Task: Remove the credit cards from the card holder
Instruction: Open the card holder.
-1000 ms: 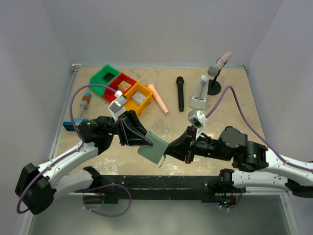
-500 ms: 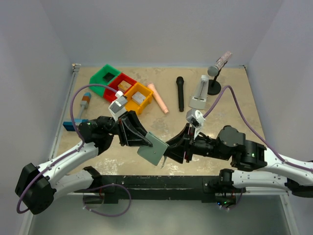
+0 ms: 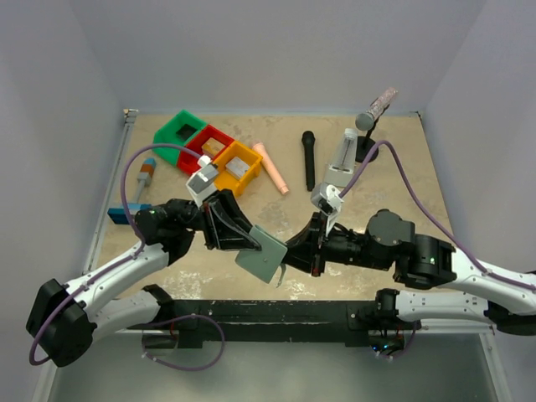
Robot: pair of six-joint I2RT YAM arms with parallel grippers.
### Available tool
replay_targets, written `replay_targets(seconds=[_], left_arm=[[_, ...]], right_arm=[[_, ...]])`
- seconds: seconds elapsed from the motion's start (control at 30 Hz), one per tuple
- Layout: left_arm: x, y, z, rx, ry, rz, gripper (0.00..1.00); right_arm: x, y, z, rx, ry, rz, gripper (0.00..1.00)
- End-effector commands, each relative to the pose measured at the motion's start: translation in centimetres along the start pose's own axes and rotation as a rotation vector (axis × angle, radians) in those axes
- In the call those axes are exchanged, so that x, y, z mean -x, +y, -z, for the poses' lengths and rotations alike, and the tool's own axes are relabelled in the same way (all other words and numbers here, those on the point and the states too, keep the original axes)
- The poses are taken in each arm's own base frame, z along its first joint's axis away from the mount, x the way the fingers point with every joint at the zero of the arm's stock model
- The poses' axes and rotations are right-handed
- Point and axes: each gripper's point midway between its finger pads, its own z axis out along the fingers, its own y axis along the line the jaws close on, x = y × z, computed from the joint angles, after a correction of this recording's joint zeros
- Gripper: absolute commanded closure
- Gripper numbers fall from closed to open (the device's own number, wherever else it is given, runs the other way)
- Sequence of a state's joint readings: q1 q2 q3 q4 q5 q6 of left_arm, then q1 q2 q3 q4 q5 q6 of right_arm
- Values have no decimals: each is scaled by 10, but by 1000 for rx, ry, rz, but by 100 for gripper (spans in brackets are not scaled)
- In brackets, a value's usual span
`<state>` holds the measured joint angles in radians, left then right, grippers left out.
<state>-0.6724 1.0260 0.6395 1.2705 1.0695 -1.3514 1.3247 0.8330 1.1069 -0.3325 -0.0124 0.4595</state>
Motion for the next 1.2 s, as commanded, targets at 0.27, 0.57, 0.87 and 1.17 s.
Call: replay_targets(seconds=[0.27, 0.57, 0.87, 1.17], left_arm=[[19, 35, 22, 250, -116, -120, 63], [24, 84, 43, 408, -234, 51, 0], [34, 141, 137, 1185, -298, -56, 0], [-3, 167, 226, 1799, 15, -16, 0]], right_arm=[[12, -37, 42, -224, -33, 5, 100], [-9, -83, 61, -545, 154, 27, 100], [-22, -112, 80, -789, 279, 29, 100], [-31, -116, 84, -882, 419, 36, 100]])
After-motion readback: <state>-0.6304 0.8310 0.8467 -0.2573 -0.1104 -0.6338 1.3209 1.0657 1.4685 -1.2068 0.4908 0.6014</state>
